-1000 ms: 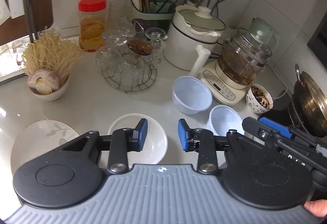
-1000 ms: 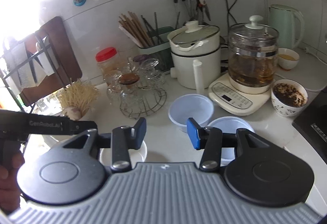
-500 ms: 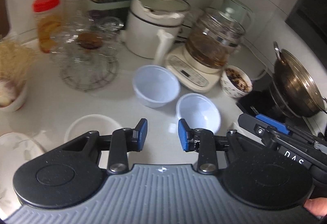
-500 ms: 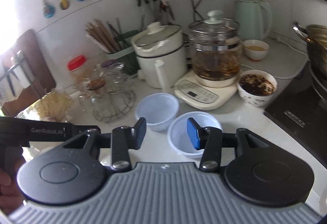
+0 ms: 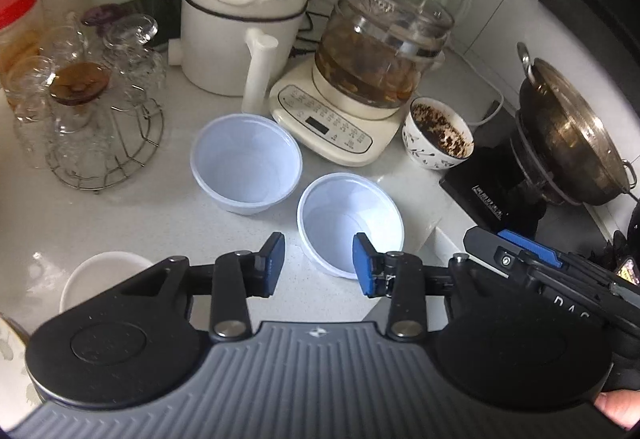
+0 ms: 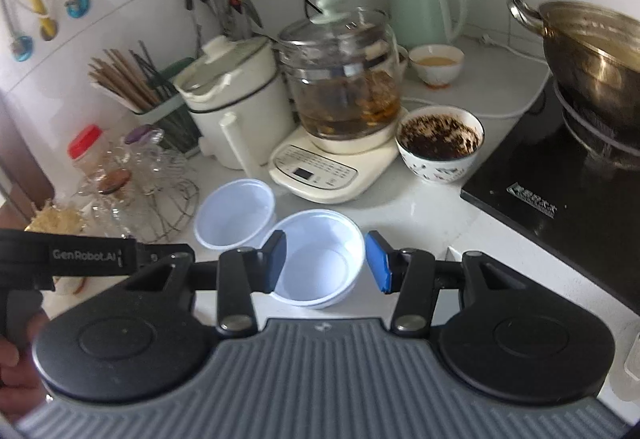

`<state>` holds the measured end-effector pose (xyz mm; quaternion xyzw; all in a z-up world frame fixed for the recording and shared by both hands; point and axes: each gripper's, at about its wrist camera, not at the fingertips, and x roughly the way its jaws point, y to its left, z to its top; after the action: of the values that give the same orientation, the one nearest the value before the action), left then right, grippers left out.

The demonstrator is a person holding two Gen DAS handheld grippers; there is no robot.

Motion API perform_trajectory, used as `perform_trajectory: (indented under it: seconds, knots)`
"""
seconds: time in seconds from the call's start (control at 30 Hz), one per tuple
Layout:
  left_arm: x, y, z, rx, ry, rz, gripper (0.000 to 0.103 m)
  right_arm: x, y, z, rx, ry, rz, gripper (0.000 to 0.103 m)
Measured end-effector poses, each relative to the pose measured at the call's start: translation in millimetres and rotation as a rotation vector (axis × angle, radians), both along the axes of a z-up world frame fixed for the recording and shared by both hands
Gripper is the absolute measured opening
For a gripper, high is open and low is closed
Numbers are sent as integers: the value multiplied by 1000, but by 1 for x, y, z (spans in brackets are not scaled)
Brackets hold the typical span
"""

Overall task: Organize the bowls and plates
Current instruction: 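Position both grippers at the rim of the nearer pale-blue bowl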

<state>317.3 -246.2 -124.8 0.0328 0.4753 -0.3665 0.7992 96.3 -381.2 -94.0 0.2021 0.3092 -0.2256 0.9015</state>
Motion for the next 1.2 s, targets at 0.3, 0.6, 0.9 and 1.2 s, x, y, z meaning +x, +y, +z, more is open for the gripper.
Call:
perform_trajectory:
  seconds: [0.3,0.6,0.9,1.2]
  knots:
    - [22,-27,-26,54,45,-1,49,29,-23,-15,37,51,9,65]
    - [51,-43,-51,41,112,52,50,55,-49,-43,117,115,24,69]
    - [73,-62,-80,72,194,38,49,75,-71,-79,228,190,-12,62]
    - [80,-65,-96,96,241,32,29,84,-70,-99,284,224,0,35]
